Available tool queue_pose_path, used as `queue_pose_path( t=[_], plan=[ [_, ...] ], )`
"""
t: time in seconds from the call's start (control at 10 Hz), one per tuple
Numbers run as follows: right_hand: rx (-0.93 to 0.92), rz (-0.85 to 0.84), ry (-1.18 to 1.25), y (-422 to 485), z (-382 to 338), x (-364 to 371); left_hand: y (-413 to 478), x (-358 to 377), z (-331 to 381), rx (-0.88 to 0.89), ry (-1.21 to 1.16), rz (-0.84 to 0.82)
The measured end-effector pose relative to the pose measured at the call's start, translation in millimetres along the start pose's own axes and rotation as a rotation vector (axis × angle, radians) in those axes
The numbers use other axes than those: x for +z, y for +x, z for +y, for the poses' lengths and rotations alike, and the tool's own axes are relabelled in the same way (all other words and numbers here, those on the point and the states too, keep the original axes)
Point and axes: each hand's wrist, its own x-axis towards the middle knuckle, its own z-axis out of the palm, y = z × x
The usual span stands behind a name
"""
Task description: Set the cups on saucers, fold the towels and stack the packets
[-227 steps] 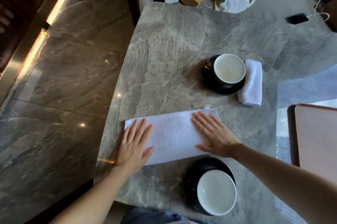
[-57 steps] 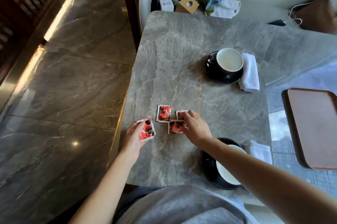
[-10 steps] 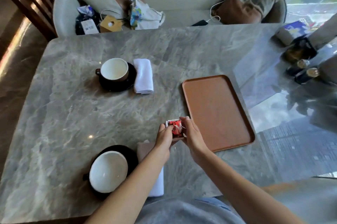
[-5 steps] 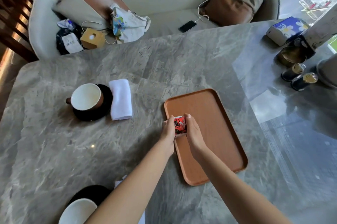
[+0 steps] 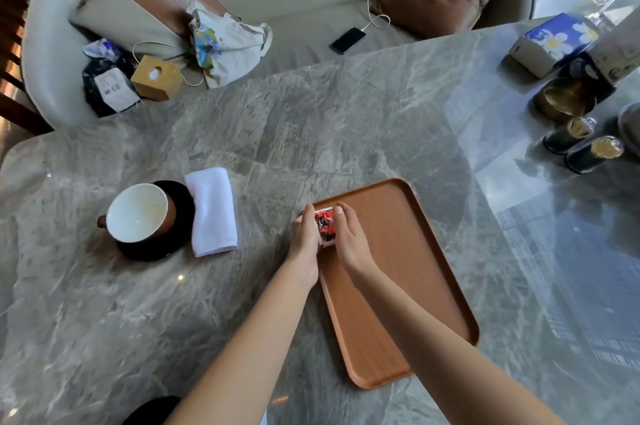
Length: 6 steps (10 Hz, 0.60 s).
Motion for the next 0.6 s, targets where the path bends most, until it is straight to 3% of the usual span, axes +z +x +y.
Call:
queue_pose_path(
  t=[0.3,0.6],
  plan=[
    [-0.009,-0.018,-0.034,-3,3,-3,-2,-10,1,-0.053,-0.001,-0.105],
    [-0.09,0.008,-0.052,-29,-2,-3,-21,-28,2,0.096,0.087,-0.125]
  ],
)
